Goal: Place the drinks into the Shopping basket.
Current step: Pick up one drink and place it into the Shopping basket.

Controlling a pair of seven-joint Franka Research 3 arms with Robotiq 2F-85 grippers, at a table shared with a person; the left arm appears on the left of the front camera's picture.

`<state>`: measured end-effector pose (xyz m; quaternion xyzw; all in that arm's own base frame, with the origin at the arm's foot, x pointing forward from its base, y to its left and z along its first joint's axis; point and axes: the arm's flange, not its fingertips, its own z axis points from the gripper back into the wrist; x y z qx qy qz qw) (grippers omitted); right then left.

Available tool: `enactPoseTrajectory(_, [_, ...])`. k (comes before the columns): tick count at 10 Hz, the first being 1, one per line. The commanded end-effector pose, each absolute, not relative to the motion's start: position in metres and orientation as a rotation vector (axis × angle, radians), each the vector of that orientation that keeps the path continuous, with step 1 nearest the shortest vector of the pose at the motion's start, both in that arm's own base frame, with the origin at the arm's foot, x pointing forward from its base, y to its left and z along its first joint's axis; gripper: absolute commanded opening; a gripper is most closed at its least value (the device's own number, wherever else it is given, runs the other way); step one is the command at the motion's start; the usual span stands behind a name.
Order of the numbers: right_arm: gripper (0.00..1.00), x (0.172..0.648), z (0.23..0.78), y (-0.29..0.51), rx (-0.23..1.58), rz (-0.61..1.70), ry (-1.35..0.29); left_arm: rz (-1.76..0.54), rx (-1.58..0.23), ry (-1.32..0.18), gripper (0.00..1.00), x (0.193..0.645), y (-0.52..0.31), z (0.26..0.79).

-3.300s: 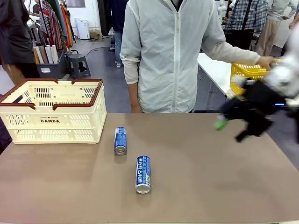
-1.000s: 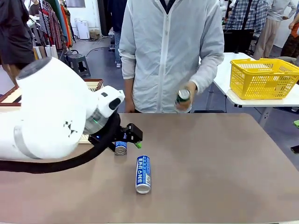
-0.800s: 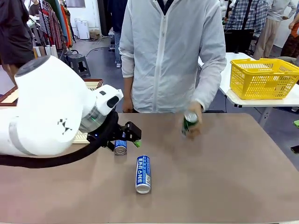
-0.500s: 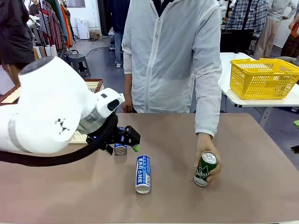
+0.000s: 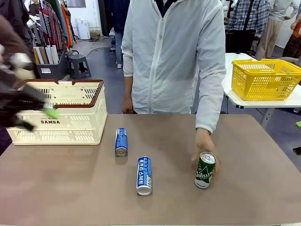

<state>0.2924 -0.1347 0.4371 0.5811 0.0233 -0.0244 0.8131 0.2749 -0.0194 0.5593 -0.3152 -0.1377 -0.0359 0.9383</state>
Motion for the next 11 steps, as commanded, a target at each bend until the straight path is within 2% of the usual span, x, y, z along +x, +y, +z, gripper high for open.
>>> enactPoseTrajectory(1, [1.00,0.291,0.443,-0.135,1.242,-0.055,0.062,-0.018,-0.669,-0.306,1.00,0.209,0.052,0.488])
enactPoseTrajectory(3, [1.00,0.291,0.443,-0.135,1.242,-0.055,0.062,0.060,-0.678,-0.291,1.00,0.199,0.081,0.472])
enactPoseTrajectory(5, [1.00,0.291,0.443,-0.135,1.242,-0.055,0.062,0.076,-0.675,-0.277,1.00,0.214,0.059,0.469])
enactPoseTrajectory(9, [1.00,0.291,0.443,-0.135,1.242,-0.055,0.062,0.033,-0.393,-0.244,1.00,0.281,-0.125,0.477])
enactPoseTrajectory(11, [1.00,0.291,0.443,-0.135,1.242,-0.055,0.062,-0.088,-0.289,-0.246,1.00,0.305,-0.229,0.466])
